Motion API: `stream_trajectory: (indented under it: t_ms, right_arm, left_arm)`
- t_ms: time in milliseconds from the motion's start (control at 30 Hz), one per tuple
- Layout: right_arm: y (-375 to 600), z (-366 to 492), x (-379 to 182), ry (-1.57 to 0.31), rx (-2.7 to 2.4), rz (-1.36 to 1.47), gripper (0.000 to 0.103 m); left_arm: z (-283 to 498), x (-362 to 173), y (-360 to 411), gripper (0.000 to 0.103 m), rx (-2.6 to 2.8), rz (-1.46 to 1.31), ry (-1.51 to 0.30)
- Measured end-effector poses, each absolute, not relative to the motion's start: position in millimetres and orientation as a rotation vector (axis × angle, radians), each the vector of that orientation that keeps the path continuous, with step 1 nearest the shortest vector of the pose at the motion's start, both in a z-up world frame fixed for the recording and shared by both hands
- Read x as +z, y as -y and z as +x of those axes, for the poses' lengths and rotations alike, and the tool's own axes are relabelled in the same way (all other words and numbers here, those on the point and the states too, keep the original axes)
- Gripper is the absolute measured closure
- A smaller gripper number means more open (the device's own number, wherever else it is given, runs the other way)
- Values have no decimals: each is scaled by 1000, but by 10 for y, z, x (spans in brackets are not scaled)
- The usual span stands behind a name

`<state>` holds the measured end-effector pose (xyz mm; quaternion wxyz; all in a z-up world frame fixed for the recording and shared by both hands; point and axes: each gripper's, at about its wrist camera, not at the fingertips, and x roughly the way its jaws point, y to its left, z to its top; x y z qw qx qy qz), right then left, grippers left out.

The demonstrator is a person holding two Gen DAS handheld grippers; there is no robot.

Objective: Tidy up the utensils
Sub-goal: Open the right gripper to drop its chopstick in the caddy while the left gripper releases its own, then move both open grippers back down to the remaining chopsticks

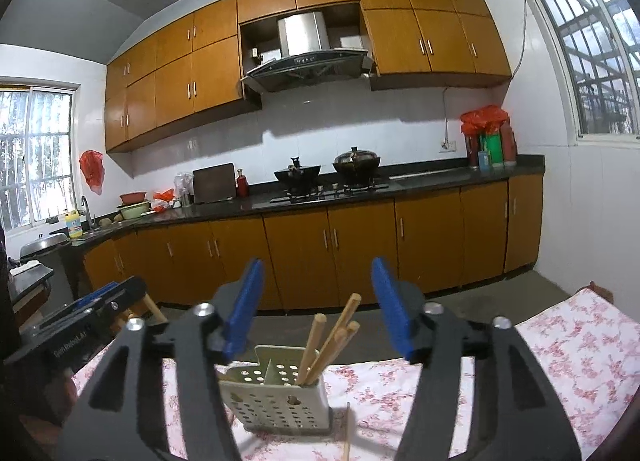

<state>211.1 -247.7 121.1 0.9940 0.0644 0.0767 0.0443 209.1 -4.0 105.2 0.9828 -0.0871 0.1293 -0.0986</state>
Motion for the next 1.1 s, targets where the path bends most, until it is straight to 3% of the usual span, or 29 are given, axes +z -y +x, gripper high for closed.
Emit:
stream_trajectory:
  t_ms: [367,733,800,933,1100]
  right_arm:
    - [2837,1509,857,-238,10,149,11]
    - [2808,1407,-166,-545,-14,157,7]
    - [2773,1423,-304,-595,-1,159,10]
    - [2706,1484,-561,-700,33,168,34]
    - [2587,1560,-759,-785,77,157,59]
  left_arm:
    - [1609,831,-169,35,-113,-125,-334]
    - [1537,-7,-219,30,-79,-76,-580]
    - [1524,-136,-210,22,-79,-78,-613]
    - [1511,-372,-99,14,-69,-40,-680]
    - [1505,-588,-67,15,-77,-37,-741]
